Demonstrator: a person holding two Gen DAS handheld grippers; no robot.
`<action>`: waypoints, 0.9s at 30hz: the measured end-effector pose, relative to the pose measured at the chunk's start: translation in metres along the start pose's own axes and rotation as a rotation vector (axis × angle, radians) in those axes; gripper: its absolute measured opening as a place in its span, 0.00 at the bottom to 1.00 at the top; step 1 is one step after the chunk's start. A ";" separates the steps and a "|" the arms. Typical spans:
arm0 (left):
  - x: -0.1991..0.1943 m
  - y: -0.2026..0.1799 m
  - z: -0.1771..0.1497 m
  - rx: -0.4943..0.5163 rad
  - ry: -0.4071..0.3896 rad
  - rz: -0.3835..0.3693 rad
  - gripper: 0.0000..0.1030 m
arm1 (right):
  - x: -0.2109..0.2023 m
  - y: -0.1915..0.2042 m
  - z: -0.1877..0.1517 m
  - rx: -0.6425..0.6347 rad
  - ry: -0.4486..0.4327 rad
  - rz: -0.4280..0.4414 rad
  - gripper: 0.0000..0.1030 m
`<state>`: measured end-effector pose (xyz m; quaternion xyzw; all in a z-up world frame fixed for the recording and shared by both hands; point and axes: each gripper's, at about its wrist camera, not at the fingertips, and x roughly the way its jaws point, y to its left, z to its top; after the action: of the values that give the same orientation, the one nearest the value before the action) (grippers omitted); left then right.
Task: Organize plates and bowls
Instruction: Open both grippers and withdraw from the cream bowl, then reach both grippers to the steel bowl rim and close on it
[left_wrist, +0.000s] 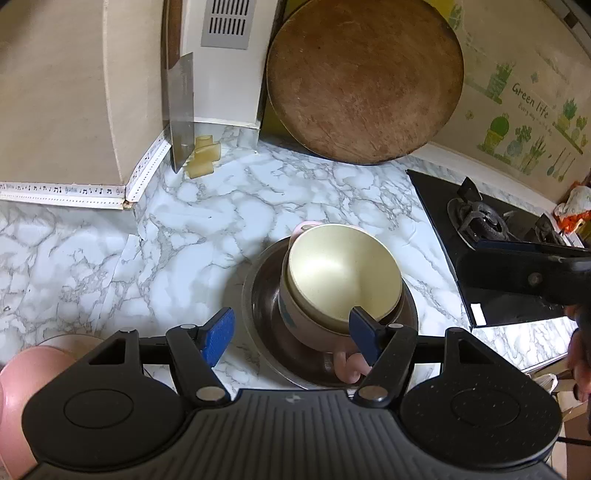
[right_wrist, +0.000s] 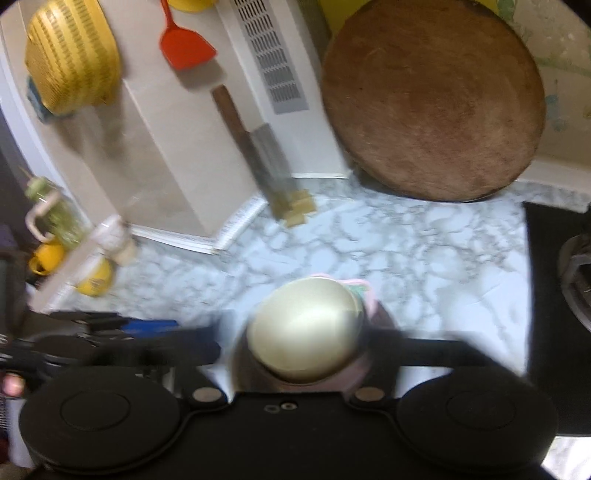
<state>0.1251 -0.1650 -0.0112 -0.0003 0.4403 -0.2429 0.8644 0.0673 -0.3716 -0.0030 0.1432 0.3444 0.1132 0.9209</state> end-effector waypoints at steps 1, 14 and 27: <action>-0.001 0.001 0.000 -0.004 -0.001 -0.002 0.66 | 0.000 0.000 0.001 0.007 0.003 0.025 1.00; 0.019 0.023 -0.002 0.000 0.016 0.060 0.66 | 0.008 -0.012 -0.012 -0.014 0.030 -0.196 0.99; 0.072 0.038 0.005 -0.019 0.088 0.104 0.66 | 0.041 -0.038 -0.033 -0.003 0.149 -0.288 0.87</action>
<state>0.1804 -0.1623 -0.0711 0.0249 0.4798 -0.1930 0.8555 0.0802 -0.3883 -0.0646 0.0821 0.4285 -0.0090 0.8998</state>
